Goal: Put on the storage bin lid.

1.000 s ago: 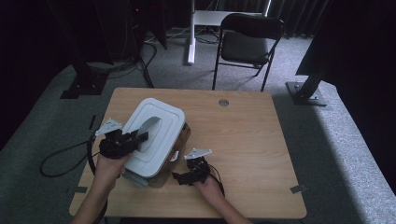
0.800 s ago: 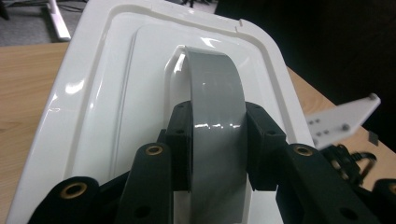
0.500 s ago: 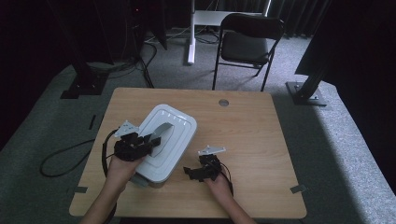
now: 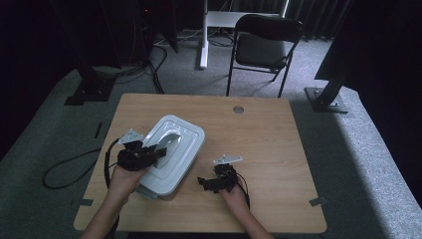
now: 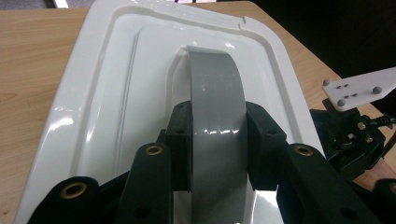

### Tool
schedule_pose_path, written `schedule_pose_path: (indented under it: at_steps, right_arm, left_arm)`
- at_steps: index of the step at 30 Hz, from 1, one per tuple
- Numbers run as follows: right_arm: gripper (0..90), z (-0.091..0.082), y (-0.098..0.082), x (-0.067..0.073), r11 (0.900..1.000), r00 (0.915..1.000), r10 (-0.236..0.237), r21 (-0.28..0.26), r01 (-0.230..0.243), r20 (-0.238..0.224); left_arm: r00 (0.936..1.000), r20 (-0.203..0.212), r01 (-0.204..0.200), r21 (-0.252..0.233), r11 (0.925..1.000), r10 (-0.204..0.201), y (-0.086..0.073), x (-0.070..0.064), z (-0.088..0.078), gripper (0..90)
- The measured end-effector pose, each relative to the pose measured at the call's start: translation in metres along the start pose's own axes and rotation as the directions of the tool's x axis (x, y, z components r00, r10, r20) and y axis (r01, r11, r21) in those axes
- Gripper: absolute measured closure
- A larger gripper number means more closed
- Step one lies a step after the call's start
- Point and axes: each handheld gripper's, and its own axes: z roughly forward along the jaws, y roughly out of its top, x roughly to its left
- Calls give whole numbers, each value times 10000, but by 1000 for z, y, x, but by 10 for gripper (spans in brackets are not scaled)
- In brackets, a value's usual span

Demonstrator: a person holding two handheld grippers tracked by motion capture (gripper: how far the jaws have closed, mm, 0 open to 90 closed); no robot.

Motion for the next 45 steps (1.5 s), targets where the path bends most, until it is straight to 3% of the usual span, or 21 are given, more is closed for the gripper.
schedule_pose_path:
  at_steps: [17,23,30,32,35,37,41,45]
  right_arm:
    - [130,1,-2,-1,9999,10000,27,99,-27,28]
    - [130,2,-3,-2,9999,10000,49,121,-49,1]
    - [130,3,-4,-2,9998,10000,37,178,-36,-43]
    - [129,3,-4,-2,9998,10000,46,185,-45,-64]
    - [130,3,-4,-2,9998,9999,42,187,-40,-110]
    - [130,3,-4,-2,9998,9999,52,195,-49,-129]
    - [130,2,-4,-3,9998,9999,115,168,-113,-122]
    - [130,2,-3,-5,9998,9998,160,147,-158,-133]
  left_arm:
    - [9997,12,230,74,9997,-230,-3,7,4,675]
    - [9999,-159,52,257,9997,-48,-4,7,9,673]
    - [9980,-423,-462,298,9985,475,-7,4,14,665]
    - [9979,-419,-486,281,9984,498,-8,4,15,665]
    - [9996,-153,-220,197,9996,223,-7,8,12,661]
    - [9979,-281,-567,381,9977,578,-6,6,13,644]
    - [9991,72,-415,436,9982,412,-8,7,12,531]
    - [9990,-121,-415,325,9986,419,-5,7,4,415]
